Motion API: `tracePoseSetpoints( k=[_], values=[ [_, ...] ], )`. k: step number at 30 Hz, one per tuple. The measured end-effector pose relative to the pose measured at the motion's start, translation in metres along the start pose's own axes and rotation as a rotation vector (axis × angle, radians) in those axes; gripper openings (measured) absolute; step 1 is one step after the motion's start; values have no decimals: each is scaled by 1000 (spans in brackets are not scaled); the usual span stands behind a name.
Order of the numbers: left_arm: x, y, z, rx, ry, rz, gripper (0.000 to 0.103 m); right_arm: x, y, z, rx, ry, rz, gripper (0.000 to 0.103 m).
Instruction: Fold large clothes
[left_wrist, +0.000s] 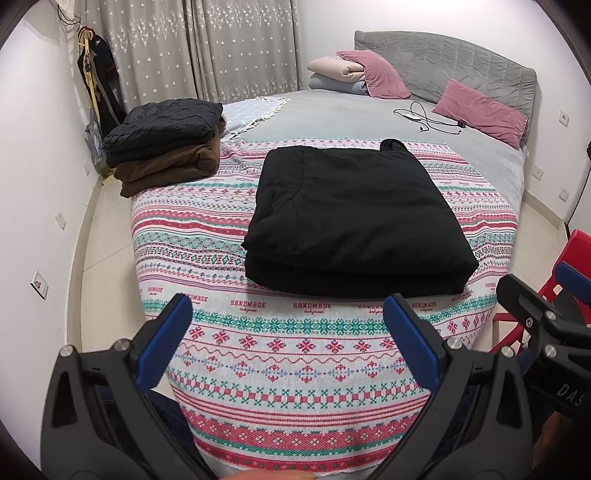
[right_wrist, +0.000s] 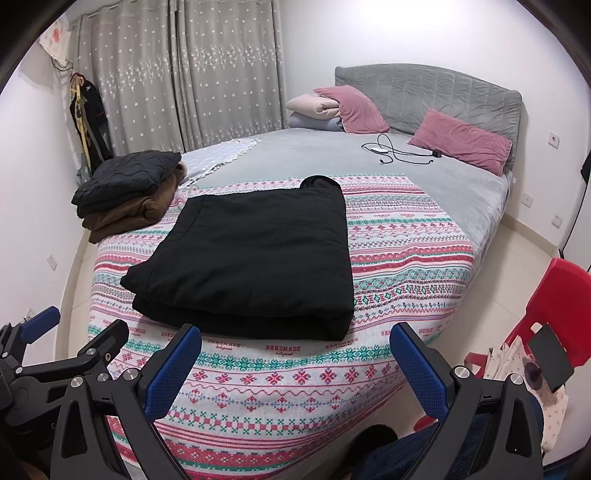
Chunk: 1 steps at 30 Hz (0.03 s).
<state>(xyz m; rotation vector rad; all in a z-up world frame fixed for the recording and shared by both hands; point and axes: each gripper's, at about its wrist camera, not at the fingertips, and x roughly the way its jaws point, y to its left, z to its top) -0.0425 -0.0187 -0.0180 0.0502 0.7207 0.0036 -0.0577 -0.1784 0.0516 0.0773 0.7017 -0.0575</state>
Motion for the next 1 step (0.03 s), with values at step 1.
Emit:
tracePoseSetpoints(
  k=[1],
  values=[
    [0, 0, 0, 1, 1, 0, 103, 0, -1, 0, 0, 2, -1, 103]
  ],
)
